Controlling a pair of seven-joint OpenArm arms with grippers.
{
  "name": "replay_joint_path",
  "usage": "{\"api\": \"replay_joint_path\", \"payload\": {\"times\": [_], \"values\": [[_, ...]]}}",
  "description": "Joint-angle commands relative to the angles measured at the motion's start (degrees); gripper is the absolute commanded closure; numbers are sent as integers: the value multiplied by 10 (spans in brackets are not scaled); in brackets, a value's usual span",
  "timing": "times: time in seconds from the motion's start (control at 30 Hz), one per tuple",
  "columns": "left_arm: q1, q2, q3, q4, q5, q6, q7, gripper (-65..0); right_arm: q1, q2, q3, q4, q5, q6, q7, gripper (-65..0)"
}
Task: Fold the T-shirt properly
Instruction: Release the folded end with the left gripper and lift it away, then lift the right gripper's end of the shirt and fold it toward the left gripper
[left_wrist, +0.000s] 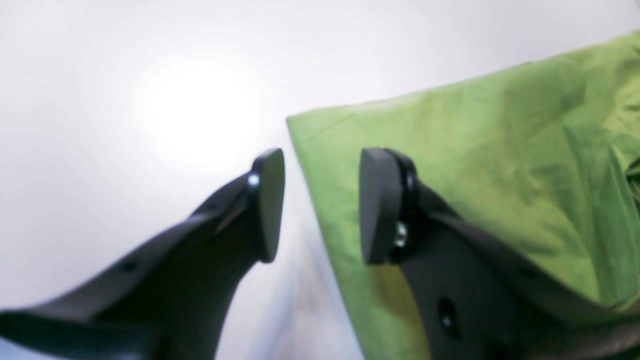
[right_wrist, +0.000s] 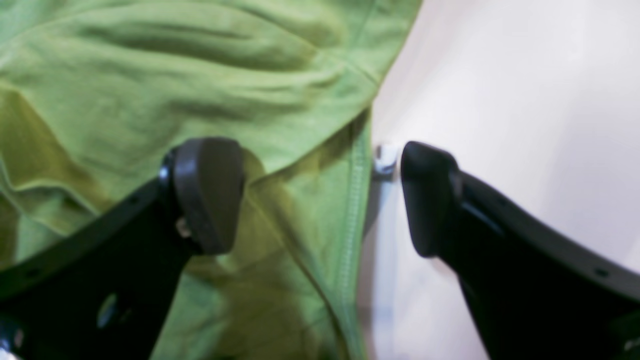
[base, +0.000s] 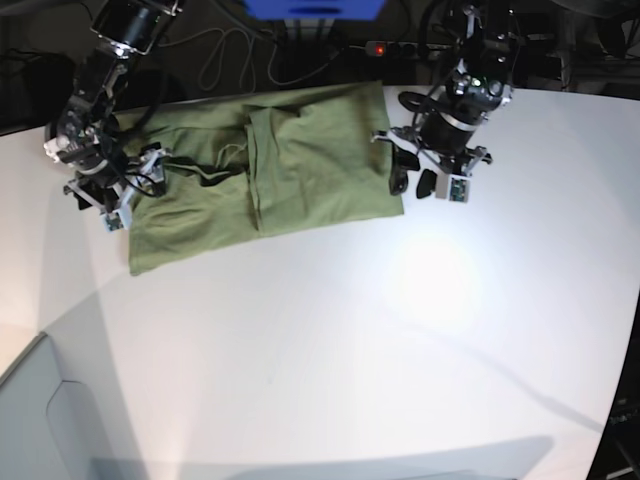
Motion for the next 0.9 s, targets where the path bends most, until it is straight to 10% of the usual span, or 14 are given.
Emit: {"api": "replay_joint_path", "payload": {"times": [0.0, 0.17, 0.43, 0.87], "values": [[0, -1, -2, 9, -5, -3, -13, -236, 0, 6, 2, 0, -24, 10, -20, -476], [0, 1, -29, -10, -5, -3, -13, -236, 0, 6, 2, 0, -24, 10, -20, -385], [0, 2, -66, -39, -5, -3, -13, -235, -4, 8, -27, 1, -24, 10, -20, 0], [-5, 59, -61, -77, -6, -4, -13, -237, -10, -8, -31, 133, -22, 10, -20, -1]]}}
